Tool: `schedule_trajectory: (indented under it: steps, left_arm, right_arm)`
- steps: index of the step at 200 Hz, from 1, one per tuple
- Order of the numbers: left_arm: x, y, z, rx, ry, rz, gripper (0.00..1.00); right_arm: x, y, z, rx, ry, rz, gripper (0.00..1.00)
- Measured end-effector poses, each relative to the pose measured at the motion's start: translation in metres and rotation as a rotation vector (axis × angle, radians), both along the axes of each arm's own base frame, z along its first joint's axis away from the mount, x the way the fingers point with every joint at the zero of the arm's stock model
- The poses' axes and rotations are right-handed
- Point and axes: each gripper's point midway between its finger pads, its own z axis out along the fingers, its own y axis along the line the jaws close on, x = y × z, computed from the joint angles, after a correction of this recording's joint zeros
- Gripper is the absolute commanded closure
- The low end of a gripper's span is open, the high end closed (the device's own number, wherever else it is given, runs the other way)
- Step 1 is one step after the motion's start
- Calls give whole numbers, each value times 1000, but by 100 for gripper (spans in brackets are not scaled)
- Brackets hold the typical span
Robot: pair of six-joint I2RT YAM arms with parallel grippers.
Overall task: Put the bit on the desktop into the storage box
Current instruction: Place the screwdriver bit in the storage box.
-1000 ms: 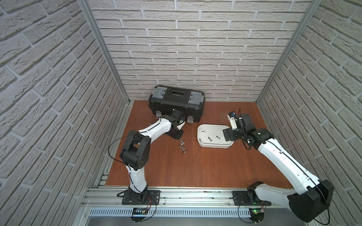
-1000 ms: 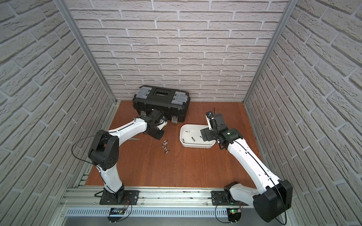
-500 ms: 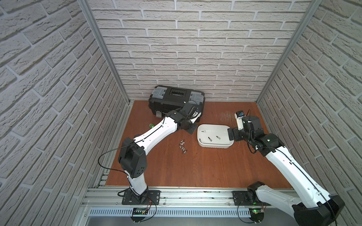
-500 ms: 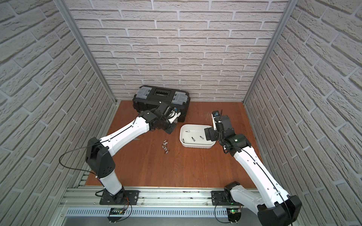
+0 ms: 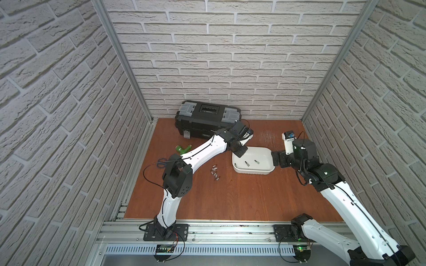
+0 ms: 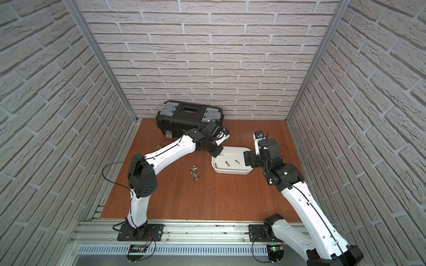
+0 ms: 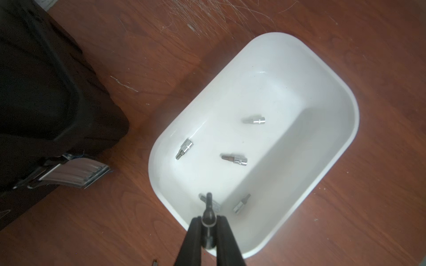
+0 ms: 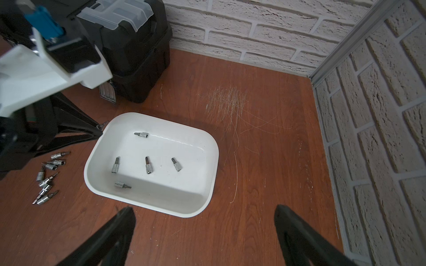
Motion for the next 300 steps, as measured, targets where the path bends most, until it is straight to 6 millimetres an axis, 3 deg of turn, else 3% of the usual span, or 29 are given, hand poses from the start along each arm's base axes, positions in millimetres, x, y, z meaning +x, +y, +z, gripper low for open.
schedule_trajectory:
  steps: [171, 240, 300]
  left_arm:
    - [8, -26, -100, 103, 125, -28, 91]
    - [6, -31, -101, 102, 124, -39, 85]
    - [6, -32, -100, 99, 125, -33, 69]
  right_arm:
    - [-9, -4, 4, 6, -29, -4, 2]
    - [-9, -4, 2, 5, -27, -4, 2]
    - [-9, -4, 2, 5, -27, -4, 2]
